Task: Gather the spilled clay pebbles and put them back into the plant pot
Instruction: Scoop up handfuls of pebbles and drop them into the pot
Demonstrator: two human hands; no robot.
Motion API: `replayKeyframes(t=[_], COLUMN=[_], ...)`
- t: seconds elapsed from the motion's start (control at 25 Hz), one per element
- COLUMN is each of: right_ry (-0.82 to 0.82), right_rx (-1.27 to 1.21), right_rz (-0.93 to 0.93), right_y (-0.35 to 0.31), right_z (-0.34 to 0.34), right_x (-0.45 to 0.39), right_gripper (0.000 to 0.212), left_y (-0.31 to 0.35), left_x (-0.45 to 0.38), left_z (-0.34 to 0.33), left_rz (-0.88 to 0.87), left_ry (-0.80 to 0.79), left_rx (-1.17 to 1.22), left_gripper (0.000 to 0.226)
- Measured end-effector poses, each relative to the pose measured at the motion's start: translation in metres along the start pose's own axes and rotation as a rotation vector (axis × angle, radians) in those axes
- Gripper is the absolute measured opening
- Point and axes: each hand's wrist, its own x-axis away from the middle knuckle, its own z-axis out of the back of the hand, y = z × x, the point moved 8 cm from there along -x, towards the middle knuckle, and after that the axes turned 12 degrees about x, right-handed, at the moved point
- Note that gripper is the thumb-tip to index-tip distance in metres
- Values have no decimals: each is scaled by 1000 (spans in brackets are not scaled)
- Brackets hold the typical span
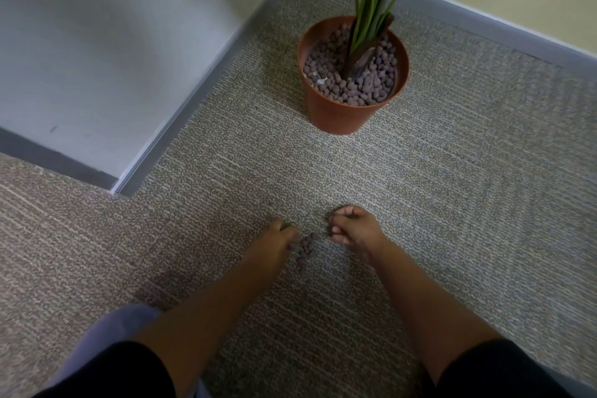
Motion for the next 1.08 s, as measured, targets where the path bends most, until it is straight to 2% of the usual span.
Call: replayKeyframes(t=[0.12,0.24,0.32,0.44,0.52,0.6,0.72,0.76,0.84,1.08], right_ry=[-9,-34,-68,-89,-53,2,96,143,216,258], right_rx=[-46,-122,-162,-151,-171,-202,-76,-14,33,81], right_rz=[-4,-20,12,143,253,356,476,501,507,430], right_y=[-8,-20,-36,-85,-131,-180,-220,-227,-234,-229], right_z=[-3,-7,-4,14,31,43,49,51,60,80], right_x=[2,4,11,17,19,21,23,23,18,0], right_gripper=[20,17,15,13,14,17,18,19,22,24], left_y=[-8,-24,-10,40,78,108,134,142,156,162], left_x=[1,-1,-3,-29,-49,-71,-94,-99,-111,-127], left_z=[15,30,28,46,69,105,141,151,159,159], left_rz=[83,392,521,501,467,376,258,229,244,266], left_ry=[183,396,409,390,338,315,328,329,324,173], left_rx=[249,719,1109,1499,1690,1790,1872,1886,1818,1612], left_gripper=[8,10,5,25,29,26,13,21,39,21])
